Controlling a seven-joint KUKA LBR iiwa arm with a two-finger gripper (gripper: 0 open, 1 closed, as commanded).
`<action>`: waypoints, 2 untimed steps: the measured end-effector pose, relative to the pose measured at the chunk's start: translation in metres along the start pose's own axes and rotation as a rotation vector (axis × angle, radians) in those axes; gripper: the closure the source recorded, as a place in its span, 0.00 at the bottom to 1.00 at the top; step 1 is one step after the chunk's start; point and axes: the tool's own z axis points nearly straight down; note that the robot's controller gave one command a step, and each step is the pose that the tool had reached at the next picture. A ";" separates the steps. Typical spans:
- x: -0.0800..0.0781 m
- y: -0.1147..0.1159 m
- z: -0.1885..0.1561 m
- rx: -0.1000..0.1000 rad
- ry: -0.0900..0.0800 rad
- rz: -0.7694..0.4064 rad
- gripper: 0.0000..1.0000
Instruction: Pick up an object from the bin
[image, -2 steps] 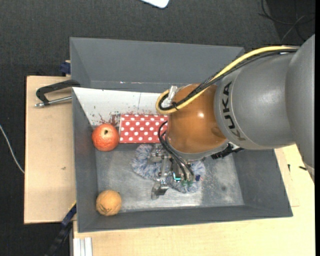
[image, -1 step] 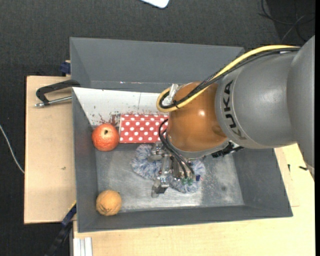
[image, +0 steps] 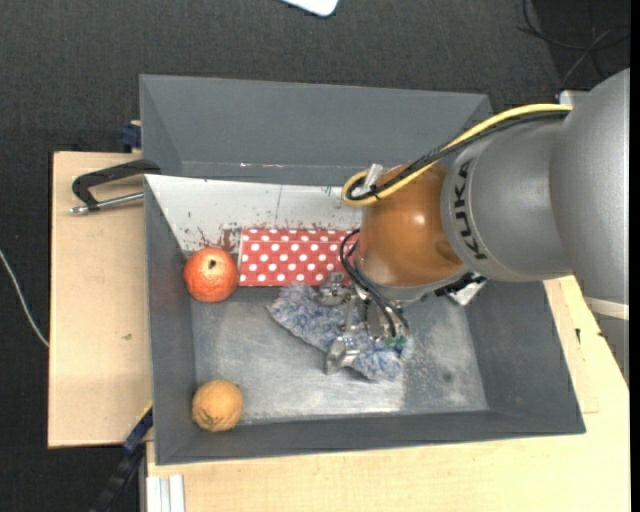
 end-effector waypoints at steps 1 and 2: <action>-0.008 -0.007 0.008 -0.004 0.004 0.017 0.00; -0.003 0.001 -0.002 0.000 0.002 0.002 0.00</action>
Offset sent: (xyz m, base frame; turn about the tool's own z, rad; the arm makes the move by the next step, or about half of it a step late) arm 0.0000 0.0000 0.0000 0.0000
